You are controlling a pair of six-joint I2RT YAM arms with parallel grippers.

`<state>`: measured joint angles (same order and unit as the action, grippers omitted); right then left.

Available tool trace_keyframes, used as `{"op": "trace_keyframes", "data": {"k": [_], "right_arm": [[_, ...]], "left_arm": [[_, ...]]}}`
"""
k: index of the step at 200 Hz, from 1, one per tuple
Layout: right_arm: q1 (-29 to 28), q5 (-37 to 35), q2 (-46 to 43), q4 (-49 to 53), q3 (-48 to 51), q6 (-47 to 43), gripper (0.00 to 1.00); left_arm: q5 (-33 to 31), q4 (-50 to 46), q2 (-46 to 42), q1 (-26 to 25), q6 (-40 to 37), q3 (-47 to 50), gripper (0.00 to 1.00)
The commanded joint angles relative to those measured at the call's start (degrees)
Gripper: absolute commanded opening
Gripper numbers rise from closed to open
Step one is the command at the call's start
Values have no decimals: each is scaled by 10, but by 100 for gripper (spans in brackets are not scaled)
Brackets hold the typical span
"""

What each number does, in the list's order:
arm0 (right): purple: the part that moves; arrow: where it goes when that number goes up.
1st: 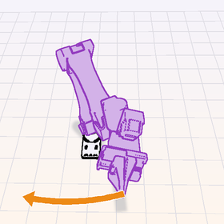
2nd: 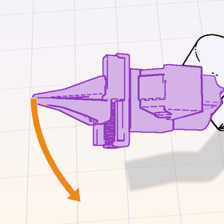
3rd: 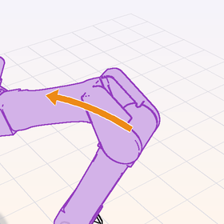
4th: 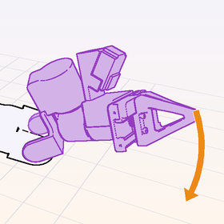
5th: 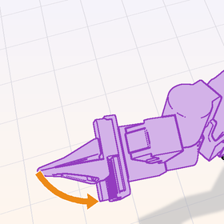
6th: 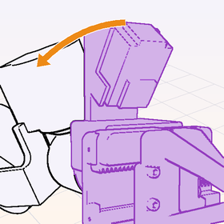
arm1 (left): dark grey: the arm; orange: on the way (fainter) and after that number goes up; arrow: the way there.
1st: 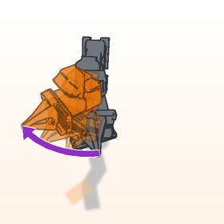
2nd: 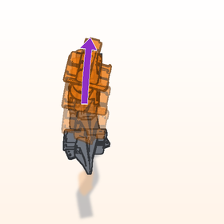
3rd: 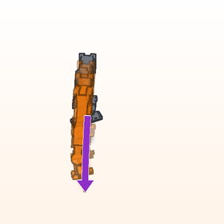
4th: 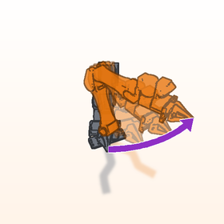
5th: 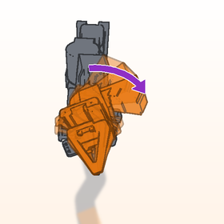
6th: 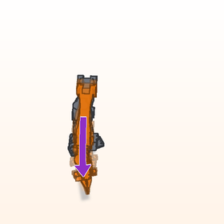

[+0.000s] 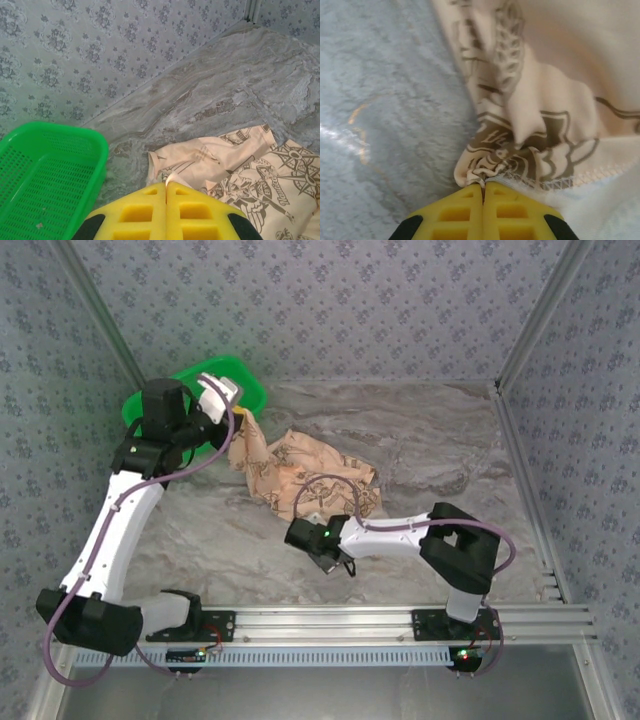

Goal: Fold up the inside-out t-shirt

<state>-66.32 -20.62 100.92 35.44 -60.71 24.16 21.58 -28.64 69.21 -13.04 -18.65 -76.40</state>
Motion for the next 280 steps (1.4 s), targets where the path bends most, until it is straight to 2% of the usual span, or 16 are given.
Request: {"op": "trace_keyframes", "data": {"k": [1, 16, 36, 55, 87, 107, 125, 143, 158, 173, 187, 208, 236, 255, 280], "right_arm": [[43, -26, -87, 65, 3, 43, 0], [113, 12, -177, 108, 2, 50, 0], [261, 109, -300, 141, -4, 19, 0], [411, 155, -401, 146, -33, -7, 0], [636, 190, -476, 187, -159, -16, 0], [717, 225, -492, 207, -222, -22, 0], [720, 217, -508, 217, -266, -22, 0], [721, 224, -543, 163, -253, -7, 0], [721, 237, -537, 131, -238, 6, 0], [722, 252, -496, 113, -231, 14, 0], [723, 229, -449, 84, -231, 8, 0], [728, 232, -385, 36, -241, -5, 0], [732, 265, -333, 54, -282, -20, 0], [725, 290, -366, 60, -263, -26, 0], [704, 264, -470, 82, -214, -28, 0]], "left_arm": [[1, -7, -23, 12, -10, -2, 0], [2, -9, -28, 21, -9, -12, 0], [9, -4, -29, 43, 2, -33, 0], [14, 5, -28, 52, 6, -61, 0], [20, 16, -44, 54, 3, -103, 0], [32, -6, -58, 55, 6, -130, 0], [47, 4, -91, 55, 21, -137, 0], [53, 22, -117, 54, 30, -143, 0], [55, 18, -108, 55, 24, -160, 0], [58, 8, -79, 55, 13, -181, 0], [59, 10, -43, 55, 5, -197, 0], [61, 12, 9, 55, -3, -228, 0], [83, -6, 41, 54, -8, -260, 0], [106, -24, 25, 55, -6, -252, 0], [145, -54, -28, 54, 6, -235, 0]]}}
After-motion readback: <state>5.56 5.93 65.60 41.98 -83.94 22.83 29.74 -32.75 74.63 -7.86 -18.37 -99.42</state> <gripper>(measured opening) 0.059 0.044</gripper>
